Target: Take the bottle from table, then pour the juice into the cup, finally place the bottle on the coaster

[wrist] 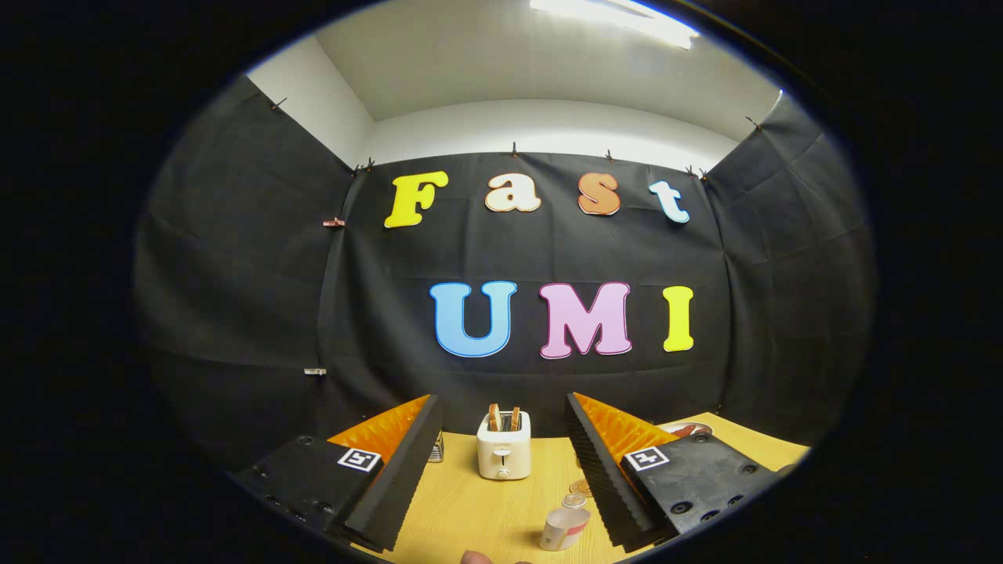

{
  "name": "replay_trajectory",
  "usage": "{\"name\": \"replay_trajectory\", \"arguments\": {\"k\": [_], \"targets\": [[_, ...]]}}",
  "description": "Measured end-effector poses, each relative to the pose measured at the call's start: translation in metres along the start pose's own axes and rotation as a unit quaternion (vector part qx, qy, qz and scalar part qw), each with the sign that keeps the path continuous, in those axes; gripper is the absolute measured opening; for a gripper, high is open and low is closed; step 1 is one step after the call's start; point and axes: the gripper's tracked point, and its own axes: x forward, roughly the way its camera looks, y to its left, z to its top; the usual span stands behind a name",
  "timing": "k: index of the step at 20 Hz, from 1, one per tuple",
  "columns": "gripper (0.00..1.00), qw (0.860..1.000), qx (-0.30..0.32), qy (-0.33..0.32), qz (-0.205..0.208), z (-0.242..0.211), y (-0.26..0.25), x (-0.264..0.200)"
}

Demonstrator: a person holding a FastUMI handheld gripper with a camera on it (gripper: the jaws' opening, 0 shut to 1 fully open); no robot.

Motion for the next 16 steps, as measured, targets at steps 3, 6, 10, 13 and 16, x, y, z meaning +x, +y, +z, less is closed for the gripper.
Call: {"name": "replay_trajectory", "arguments": {"k": [3, 6, 10, 13, 16], "targets": [[0.96, 1.0, -0.012, 0.01, -0.011, -0.03, -0.014, -0.001], [0.96, 0.999, -0.012, 0.027, -0.027, -0.071, -0.03, -0.006], [0.96, 0.996, -0.005, 0.054, -0.065, -0.137, -0.058, -0.017], [0.97, 0.994, -0.011, 0.072, -0.082, -0.181, -0.074, -0.014], [0.97, 0.992, -0.026, 0.095, -0.08, -0.226, -0.083, -0.008]]}}
